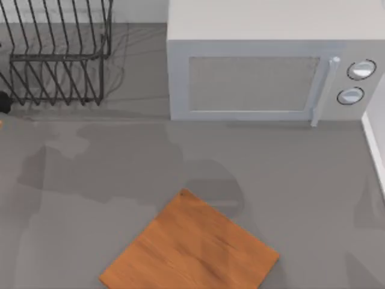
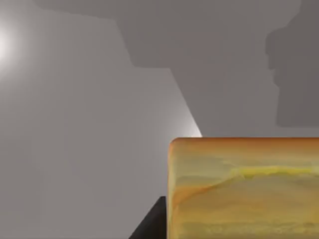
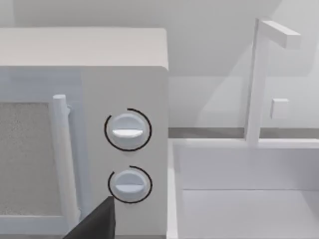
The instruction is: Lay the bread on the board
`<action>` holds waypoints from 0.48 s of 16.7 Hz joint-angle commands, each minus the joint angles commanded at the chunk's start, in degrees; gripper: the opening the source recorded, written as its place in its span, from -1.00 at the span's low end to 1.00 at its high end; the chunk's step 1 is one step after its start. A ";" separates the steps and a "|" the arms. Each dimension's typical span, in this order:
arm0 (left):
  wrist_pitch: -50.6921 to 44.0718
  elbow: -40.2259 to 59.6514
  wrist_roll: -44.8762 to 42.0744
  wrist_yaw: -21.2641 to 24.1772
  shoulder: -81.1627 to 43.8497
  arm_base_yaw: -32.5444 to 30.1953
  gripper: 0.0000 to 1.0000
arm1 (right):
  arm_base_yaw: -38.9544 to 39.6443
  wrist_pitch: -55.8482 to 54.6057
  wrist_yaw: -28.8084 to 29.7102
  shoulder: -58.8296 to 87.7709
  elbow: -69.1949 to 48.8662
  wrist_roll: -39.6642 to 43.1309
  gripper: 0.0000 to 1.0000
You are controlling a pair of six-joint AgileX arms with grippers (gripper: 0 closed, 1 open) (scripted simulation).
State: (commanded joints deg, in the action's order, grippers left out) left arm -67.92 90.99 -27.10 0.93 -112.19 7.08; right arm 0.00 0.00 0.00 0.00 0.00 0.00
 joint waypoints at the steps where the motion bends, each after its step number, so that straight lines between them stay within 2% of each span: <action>1: 0.32 -0.26 2.37 0.38 0.30 -1.13 -1.00 | 0.00 0.00 0.00 0.00 0.00 0.00 1.00; 4: 1.53 -1.39 12.86 1.78 1.47 -5.92 -1.00 | 0.00 0.00 0.00 0.00 0.00 0.00 1.00; 8: 3.22 -3.81 35.24 3.93 3.09 -14.91 -1.00 | 0.00 0.00 0.00 0.00 0.00 0.00 1.00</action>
State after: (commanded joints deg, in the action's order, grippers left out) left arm -64.70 87.19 8.14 4.86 -109.10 -7.83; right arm 0.00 0.00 0.00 0.00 0.00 0.00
